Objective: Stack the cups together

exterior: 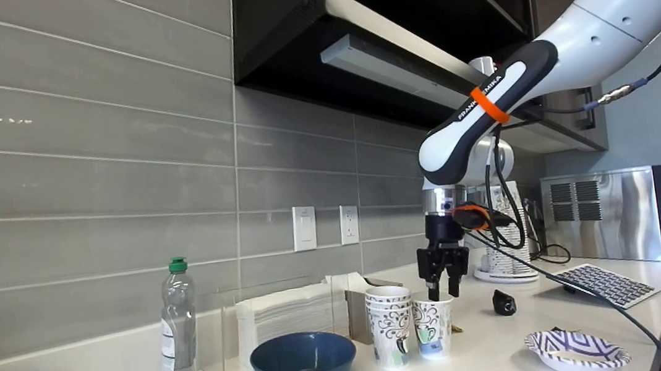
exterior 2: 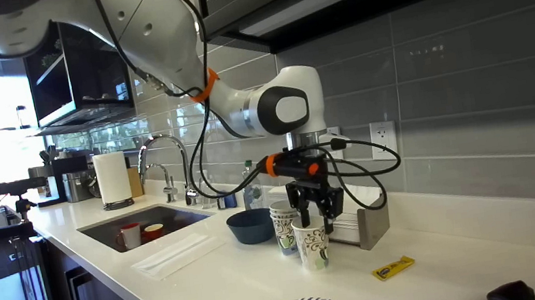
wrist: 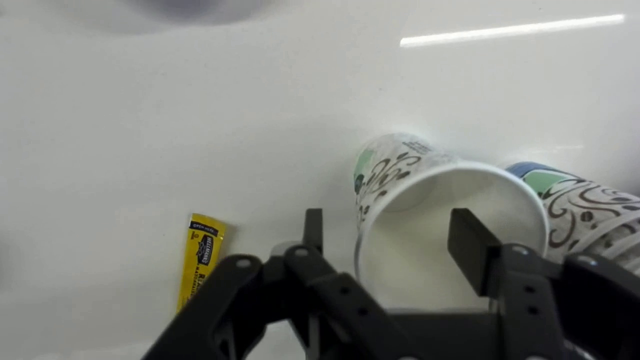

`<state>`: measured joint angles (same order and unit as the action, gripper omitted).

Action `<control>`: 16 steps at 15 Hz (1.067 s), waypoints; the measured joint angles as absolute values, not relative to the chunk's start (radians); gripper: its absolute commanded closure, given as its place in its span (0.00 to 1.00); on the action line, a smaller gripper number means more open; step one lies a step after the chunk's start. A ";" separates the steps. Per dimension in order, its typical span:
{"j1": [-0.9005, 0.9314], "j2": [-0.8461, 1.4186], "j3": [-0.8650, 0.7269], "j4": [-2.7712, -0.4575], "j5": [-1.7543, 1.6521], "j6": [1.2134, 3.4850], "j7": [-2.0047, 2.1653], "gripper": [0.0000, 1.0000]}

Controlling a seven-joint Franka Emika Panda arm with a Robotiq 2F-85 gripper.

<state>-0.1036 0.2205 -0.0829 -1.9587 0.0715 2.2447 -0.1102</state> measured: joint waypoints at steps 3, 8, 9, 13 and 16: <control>-0.104 0.220 -0.083 -1.967 0.072 2.245 -0.116 0.84; -0.105 0.219 -0.083 -1.967 0.072 2.245 -0.120 1.00; -0.105 0.217 -0.083 -1.967 0.072 2.245 -0.121 1.00; -0.107 0.184 -0.089 -1.962 0.061 2.243 -0.121 0.99; -0.107 0.132 -0.097 -1.951 0.026 2.227 -0.121 0.99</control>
<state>-0.1071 0.1316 -0.0965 -1.9513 0.0262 2.2272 -0.1211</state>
